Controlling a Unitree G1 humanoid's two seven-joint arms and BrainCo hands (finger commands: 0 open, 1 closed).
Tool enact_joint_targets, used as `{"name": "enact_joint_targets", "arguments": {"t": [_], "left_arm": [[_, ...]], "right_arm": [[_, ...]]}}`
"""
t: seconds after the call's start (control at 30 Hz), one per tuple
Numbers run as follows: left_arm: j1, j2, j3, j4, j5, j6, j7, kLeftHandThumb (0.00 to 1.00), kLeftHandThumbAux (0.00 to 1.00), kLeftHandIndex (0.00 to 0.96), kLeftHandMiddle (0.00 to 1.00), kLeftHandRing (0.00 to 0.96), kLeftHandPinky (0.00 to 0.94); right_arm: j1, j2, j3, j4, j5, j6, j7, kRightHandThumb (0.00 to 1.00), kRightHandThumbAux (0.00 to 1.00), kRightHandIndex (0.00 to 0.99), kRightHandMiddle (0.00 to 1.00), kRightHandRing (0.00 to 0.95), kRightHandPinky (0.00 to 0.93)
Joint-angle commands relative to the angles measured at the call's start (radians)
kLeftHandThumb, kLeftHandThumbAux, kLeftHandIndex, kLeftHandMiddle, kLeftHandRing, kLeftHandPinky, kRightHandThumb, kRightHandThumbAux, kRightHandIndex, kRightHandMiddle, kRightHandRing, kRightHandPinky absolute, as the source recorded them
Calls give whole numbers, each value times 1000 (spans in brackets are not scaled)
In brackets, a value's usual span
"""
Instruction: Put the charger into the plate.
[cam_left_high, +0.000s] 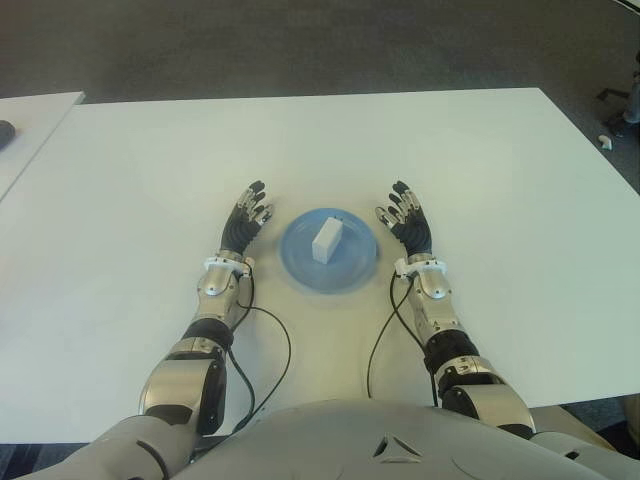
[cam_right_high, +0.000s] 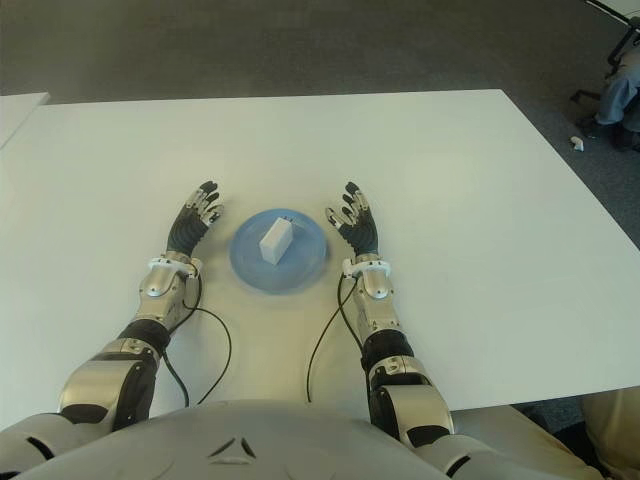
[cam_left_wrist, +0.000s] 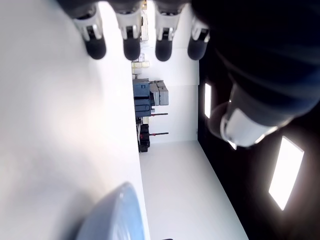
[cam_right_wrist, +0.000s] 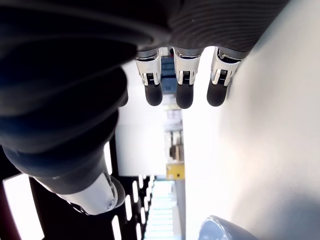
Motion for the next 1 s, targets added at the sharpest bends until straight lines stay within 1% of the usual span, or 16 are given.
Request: {"name": "enact_joint_targets", "arguments": {"t": [0.03, 0.2, 0.43, 0.63, 1.0], "left_arm": [[78, -39, -13, 86, 30, 57, 29, 24, 565, 0, 0, 0, 0], [71, -40, -11, 95, 40, 65, 46, 38, 527, 0, 0, 0, 0], [60, -40, -11, 109, 53, 68, 76, 48, 506, 0, 0, 0, 0], [57, -41, -11, 115, 59, 66, 83, 32, 520, 0, 0, 0, 0], [51, -45, 7, 116, 32, 82, 49, 32, 553, 0, 0, 0, 0]], "right_arm": [[92, -12, 7, 99, -17, 63, 7, 143, 775, 61, 73, 75, 103], [90, -24, 9, 110, -19, 60, 12, 135, 755, 52, 67, 69, 88], [88, -35, 7, 126, -19, 51, 16, 122, 733, 42, 62, 60, 77], [85, -40, 5, 142, -17, 37, 16, 116, 712, 38, 61, 58, 76], [93, -35, -2, 122, -13, 40, -5, 115, 703, 42, 63, 64, 99]]}}
